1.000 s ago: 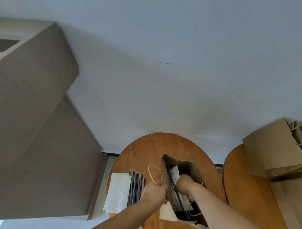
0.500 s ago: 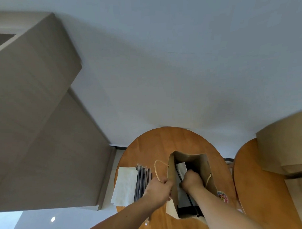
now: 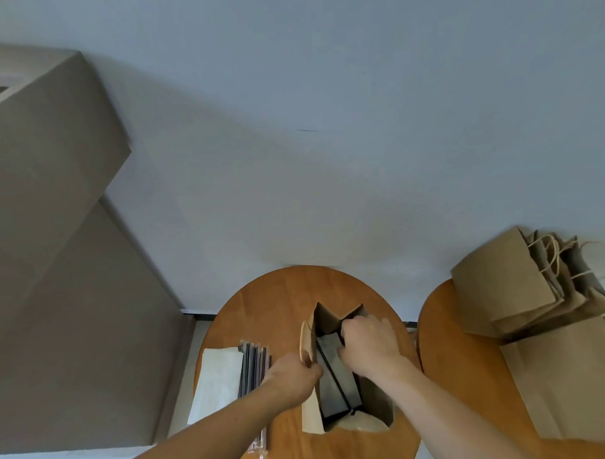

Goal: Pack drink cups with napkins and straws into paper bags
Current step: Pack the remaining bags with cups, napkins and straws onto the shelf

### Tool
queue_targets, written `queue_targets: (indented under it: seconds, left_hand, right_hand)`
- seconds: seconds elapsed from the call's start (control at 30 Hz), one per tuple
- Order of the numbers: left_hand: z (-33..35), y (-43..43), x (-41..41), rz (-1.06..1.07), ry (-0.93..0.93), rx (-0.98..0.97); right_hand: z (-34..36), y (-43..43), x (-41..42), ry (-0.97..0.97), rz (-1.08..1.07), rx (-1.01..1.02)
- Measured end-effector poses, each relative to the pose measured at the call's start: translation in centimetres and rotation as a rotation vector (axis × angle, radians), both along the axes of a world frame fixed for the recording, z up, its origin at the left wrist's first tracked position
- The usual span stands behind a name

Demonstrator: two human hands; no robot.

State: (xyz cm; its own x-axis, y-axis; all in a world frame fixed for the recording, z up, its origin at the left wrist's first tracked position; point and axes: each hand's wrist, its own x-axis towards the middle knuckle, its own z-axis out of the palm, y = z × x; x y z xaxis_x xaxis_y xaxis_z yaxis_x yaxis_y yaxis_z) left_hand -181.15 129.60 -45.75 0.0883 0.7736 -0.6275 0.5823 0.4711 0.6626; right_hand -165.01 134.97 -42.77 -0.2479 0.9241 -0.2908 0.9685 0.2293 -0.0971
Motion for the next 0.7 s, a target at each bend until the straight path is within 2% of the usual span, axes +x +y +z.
queue_targets:
  seconds: [0.07,0.1,0.23,0.3,0.43,0.5,0.6,0.7]
  left_hand:
    - [0.0,0.0,0.2,-0.009,0.000,0.010]
    - [-0.1,0.0,0.4,-0.013,-0.012,0.012]
    - [-0.3,-0.2,1.3,-0.078,-0.061,-0.001]
    - [-0.2,-0.3,1.7,-0.094,-0.079,-0.010]
    - [0.4,-0.7,2.4,-0.170,-0.185,-0.121]
    - [0.5,-0.8,2.8,-0.204,-0.204,-0.156]
    - [0.6,-1.2,3.7,-0.180,-0.190,-0.141]
    - [0.4,-1.7,4.9,-0.138,-0.121,-0.053]
  right_hand:
    - [0.9,0.0,1.5,0.104,-0.111,0.040]
    - [1.3,-0.1,2.4,0.219,-0.218,0.016]
    - [1.7,-1.1,4.8,0.743,-0.650,-0.271]
    - [1.2,-2.3,5.0,0.912,-0.829,-0.469]
    - [-0.4,-4.3,4.2,0.875,-0.800,-0.657]
    - [-0.5,-4.7,3.5,0.929,-0.747,-0.713]
    - [0.0,-4.9,2.5,1.034,-0.749,-0.758]
    - [-0.2,-4.9,1.8,1.078,-0.710,-0.713]
